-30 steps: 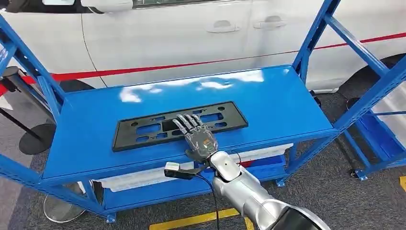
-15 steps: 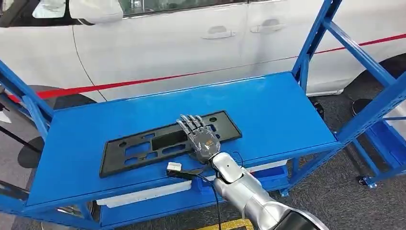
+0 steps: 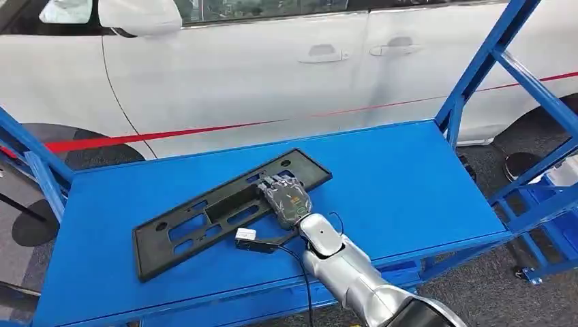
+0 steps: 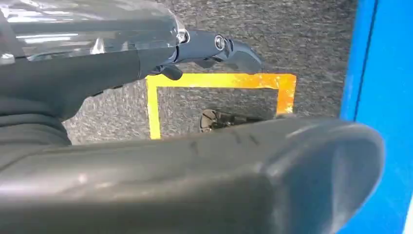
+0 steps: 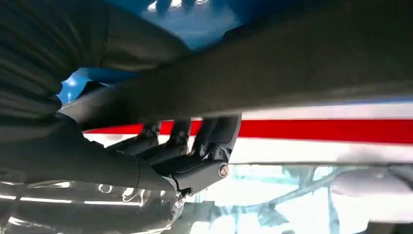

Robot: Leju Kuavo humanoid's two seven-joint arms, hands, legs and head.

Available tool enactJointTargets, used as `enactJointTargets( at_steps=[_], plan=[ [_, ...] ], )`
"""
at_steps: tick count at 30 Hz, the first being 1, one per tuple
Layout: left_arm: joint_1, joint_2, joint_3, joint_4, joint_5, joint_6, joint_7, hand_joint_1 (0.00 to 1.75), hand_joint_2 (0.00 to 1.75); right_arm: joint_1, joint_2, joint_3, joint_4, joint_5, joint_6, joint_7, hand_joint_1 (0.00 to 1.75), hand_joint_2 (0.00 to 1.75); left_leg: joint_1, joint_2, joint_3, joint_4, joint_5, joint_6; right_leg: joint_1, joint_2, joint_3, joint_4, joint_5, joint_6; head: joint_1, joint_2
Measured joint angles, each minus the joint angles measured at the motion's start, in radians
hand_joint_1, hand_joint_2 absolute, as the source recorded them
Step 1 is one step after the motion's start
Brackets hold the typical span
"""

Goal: Take the parts from the cabinet and place them on the table.

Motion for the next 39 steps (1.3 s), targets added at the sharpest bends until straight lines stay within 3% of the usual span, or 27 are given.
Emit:
enactJointTargets(
  at_steps=[1, 2, 3, 6, 7, 8, 9, 11, 12, 13, 14, 17, 18, 19, 20, 23, 25, 27, 28, 29, 30, 32, 33, 35, 37, 38, 39],
  plan=[
    [-0.001, -0.001, 0.0, 0.0, 0.0, 0.0, 0.0, 0.0, 0.0, 0.0, 0.0, -0.003, -0.001, 0.0, 0.002, 0.0, 1.75, 1.75, 0.0, -0.001, 0.011, 0.0, -0.006, -0.002, 0.0, -0.001, 0.02, -0.083, 0.067, -0.005, 0.0, 0.0],
    [-0.001, -0.002, 0.0, 0.0, -0.001, 0.0, 0.0, 0.0, 0.0, 0.002, 0.0, -0.008, 0.0, 0.0, 0.003, -0.003, 1.75, 1.75, 0.0, -0.003, 0.017, 0.0, -0.012, -0.006, 0.001, -0.002, 0.033, -0.156, 0.108, -0.013, 0.0, 0.0],
    [-0.004, -0.002, -0.002, 0.0, -0.001, 0.0, 0.001, 0.0, 0.0, 0.004, 0.0, -0.015, -0.001, 0.0, 0.003, -0.003, 1.75, 1.75, -0.006, -0.005, 0.015, 0.002, -0.014, -0.011, 0.01, -0.001, 0.037, -0.162, 0.101, -0.02, -0.001, 0.0],
    [-0.005, -0.002, -0.009, 0.0, -0.004, 0.0, 0.005, 0.0, 0.0, 0.006, -0.001, -0.03, -0.018, -0.001, 0.001, -0.011, 1.75, 1.75, -0.002, -0.008, 0.015, -0.009, -0.011, -0.028, 0.012, 0.0, 0.043, -0.183, 0.09, -0.04, 0.0, 0.0],
    [-0.006, -0.001, -0.01, 0.0, -0.004, 0.001, 0.007, 0.0, 0.0, 0.009, -0.001, -0.037, -0.024, -0.003, 0.002, -0.015, 1.75, 1.75, -0.009, -0.007, 0.019, -0.01, -0.014, -0.035, 0.002, 0.001, 0.048, -0.195, 0.094, -0.048, 0.0, 0.0],
    [-0.005, 0.001, -0.013, 0.0, -0.004, 0.002, 0.009, 0.0, 0.0, 0.016, -0.001, -0.042, -0.031, -0.004, 0.002, -0.018, 1.75, 1.75, -0.004, -0.006, 0.016, 0.003, -0.022, -0.037, -0.001, -0.003, 0.059, -0.205, 0.099, -0.053, 0.0, 0.0],
    [-0.005, 0.001, -0.017, 0.0, -0.005, 0.002, 0.01, 0.0, 0.0, 0.019, -0.001, -0.046, -0.035, -0.007, 0.002, -0.017, 1.75, 1.75, -0.004, -0.001, -0.002, 0.044, -0.048, -0.042, -0.002, -0.005, 0.062, -0.208, 0.099, -0.059, 0.0, 0.0],
    [-0.006, 0.001, -0.021, 0.0, -0.005, 0.002, 0.01, 0.0, 0.0, 0.027, -0.001, -0.052, -0.043, -0.009, 0.002, -0.019, 1.75, 1.75, 0.002, 0.001, -0.08, 0.201, -0.12, -0.049, -0.001, -0.006, 0.062, -0.207, 0.098, -0.062, 0.0, 0.0],
    [-0.005, 0.001, -0.023, 0.0, -0.005, 0.002, 0.011, 0.0, 0.0, 0.033, -0.002, -0.054, -0.046, -0.011, 0.001, -0.02, 1.75, 1.75, 0.003, 0.002, -0.116, 0.268, -0.142, -0.053, -0.001, -0.006, 0.061, -0.207, 0.096, -0.063, 0.0, 0.0],
    [-0.004, 0.001, -0.024, 0.0, -0.004, 0.002, 0.011, 0.0, 0.0, 0.04, -0.002, -0.055, -0.047, -0.011, 0.0, -0.022, 1.75, 1.75, 0.004, 0.002, -0.137, 0.301, -0.142, -0.055, -0.001, -0.006, 0.062, -0.206, 0.095, -0.064, 0.0, 0.0],
    [-0.004, 0.001, -0.024, 0.0, -0.004, 0.002, 0.011, 0.0, 0.0, 0.046, -0.003, -0.056, -0.051, -0.014, -0.001, -0.027, 1.75, 1.75, 0.005, 0.003, -0.135, 0.289, -0.122, -0.056, -0.001, -0.006, 0.065, -0.206, 0.094, -0.063, 0.0, 0.0],
    [-0.002, 0.007, -0.024, 0.0, 0.002, 0.008, 0.01, 0.0, 0.0, 0.057, -0.002, -0.071, -0.072, -0.089, -0.004, -0.079, 1.75, 1.75, 0.011, 0.006, -0.022, 0.042, 0.019, -0.054, -0.002, -0.001, 0.08, -0.203, 0.082, -0.053, 0.0, 0.0],
    [-0.003, 0.007, -0.024, 0.0, 0.005, 0.009, 0.01, 0.0, 0.0, 0.063, -0.002, -0.082, -0.09, -0.162, 0.0, -0.123, 1.75, 1.75, 0.006, 0.007, 0.001, 0.005, 0.001, -0.053, 0.005, 0.0, 0.079, -0.2, 0.078, -0.046, 0.0, 0.0],
    [-0.003, 0.007, -0.024, 0.0, 0.006, 0.013, 0.01, 0.0, 0.0, 0.073, -0.002, -0.096, -0.118, -0.259, 0.019, -0.176, 1.75, 1.75, 0.004, 0.002, -0.001, -0.003, 0.005, -0.042, 0.006, 0.002, 0.074, -0.197, 0.079, -0.042, 0.0, 0.0],
    [-0.004, 0.007, -0.024, 0.0, 0.006, 0.017, 0.008, 0.0, 0.0, 0.084, -0.001, -0.109, -0.157, -0.37, 0.05, -0.228, 1.75, 1.75, 0.003, 0.002, -0.003, -0.002, 0.004, -0.04, 0.006, 0.001, 0.074, -0.199, 0.081, -0.038, 0.0, 0.0],
    [-0.003, 0.006, -0.025, 0.0, 0.011, 0.024, 0.01, 0.0, 0.0, 0.123, 0.001, -0.15, -0.335, -0.778, 0.214, -0.321, 1.75, 1.75, 0.008, 0.004, 0.0, -0.014, 0.012, -0.018, 0.003, 0.001, 0.076, -0.195, 0.07, -0.019, 0.0, 0.0],
    [-0.003, 0.007, -0.025, 0.0, 0.014, 0.026, 0.011, 0.0, 0.0, 0.159, -0.01, -0.16, -0.485, -1.002, 0.307, -0.309, 1.75, 1.75, 0.007, 0.003, -0.005, -0.014, 0.014, -0.005, 0.001, -0.002, 0.033, -0.1, 0.002, -0.015, 0.0, 0.0],
    [-0.002, 0.007, -0.025, 0.0, 0.017, 0.027, 0.012, 0.0, 0.0, 0.181, -0.02, -0.166, -0.591, -1.067, 0.325, -0.293, 1.75, 1.75, 0.003, 0.003, -0.012, -0.013, 0.018, 0.0, -0.001, -0.002, -0.046, 0.064, -0.072, -0.011, 0.0, 0.0],
    [0.0, 0.007, -0.025, 0.0, 0.019, 0.028, 0.013, 0.0, 0.0, 0.189, -0.026, -0.168, -0.63, -1.069, 0.328, -0.288, 1.75, 1.75, 0.001, 0.004, -0.015, -0.013, 0.018, 0.001, -0.001, -0.002, -0.07, 0.113, -0.081, -0.011, 0.0, 0.0],
    [0.001, 0.007, -0.025, 0.001, 0.019, 0.028, 0.013, 0.0, 0.0, 0.198, -0.033, -0.168, -0.662, -1.083, 0.331, -0.291, 1.75, 1.75, 0.0, 0.004, -0.015, -0.012, 0.019, 0.001, 0.0, -0.002, -0.068, 0.111, -0.068, -0.012, 0.0, 0.0],
    [0.001, 0.007, -0.026, 0.001, 0.018, 0.028, 0.013, 0.0, 0.0, 0.211, -0.04, -0.169, -0.697, -1.111, 0.334, -0.299, 1.75, 1.75, -0.001, 0.003, -0.015, -0.012, 0.02, 0.0, 0.0, -0.002, -0.042, 0.06, -0.03, -0.015, 0.0, 0.0],
    [0.0, 0.007, -0.029, 0.001, 0.018, 0.028, 0.014, 0.0, 0.0, 0.233, -0.055, -0.168, -0.791, -1.189, 0.341, -0.317, 1.75, 1.75, -0.003, 0.0, -0.015, -0.009, 0.021, -0.002, 0.001, -0.002, 0.054, -0.121, 0.057, -0.027, 0.0, 0.0],
    [0.0, 0.007, -0.032, 0.001, 0.016, 0.028, 0.016, 0.0, 0.0, 0.234, -0.061, -0.168, -0.835, -1.216, 0.341, -0.316, 1.75, 1.75, -0.003, 0.0, -0.016, -0.008, 0.023, -0.003, 0.002, -0.002, 0.084, -0.183, 0.07, -0.033, 0.0, 0.0],
    [0.001, 0.006, -0.037, 0.001, 0.015, 0.029, 0.018, 0.0, 0.0, 0.234, -0.081, -0.171, -0.945, -1.251, 0.341, -0.303, 1.75, 1.75, -0.008, 0.001, -0.022, -0.005, 0.027, -0.015, 0.009, -0.003, 0.082, -0.197, 0.07, -0.034, 0.0, 0.0],
    [0.002, 0.006, -0.043, 0.001, 0.012, 0.03, 0.02, 0.0, 0.0, 0.241, -0.091, -0.178, -1.002, -1.258, 0.341, -0.298, 1.75, 1.75, -0.006, 0.001, -0.02, -0.012, 0.034, -0.026, 0.012, -0.001, 0.078, -0.197, 0.076, -0.042, 0.0, 0.0],
    [0.001, 0.007, -0.045, 0.001, 0.011, 0.032, 0.02, 0.0, 0.0, 0.246, -0.094, -0.179, -1.022, -1.258, 0.342, -0.295, 1.75, 1.75, -0.01, 0.001, -0.023, -0.008, 0.033, -0.032, -0.002, -0.004, 0.077, -0.21, 0.089, -0.05, 0.0, 0.0],
    [0.001, 0.008, -0.046, 0.001, 0.011, 0.033, 0.02, 0.0, 0.0, 0.249, -0.097, -0.179, -1.044, -1.258, 0.343, -0.294, 1.75, 1.75, -0.007, 0.002, -0.034, 0.009, 0.01, -0.037, -0.002, -0.006, 0.074, -0.212, 0.095, -0.054, 0.0, 0.0]
  ],
)
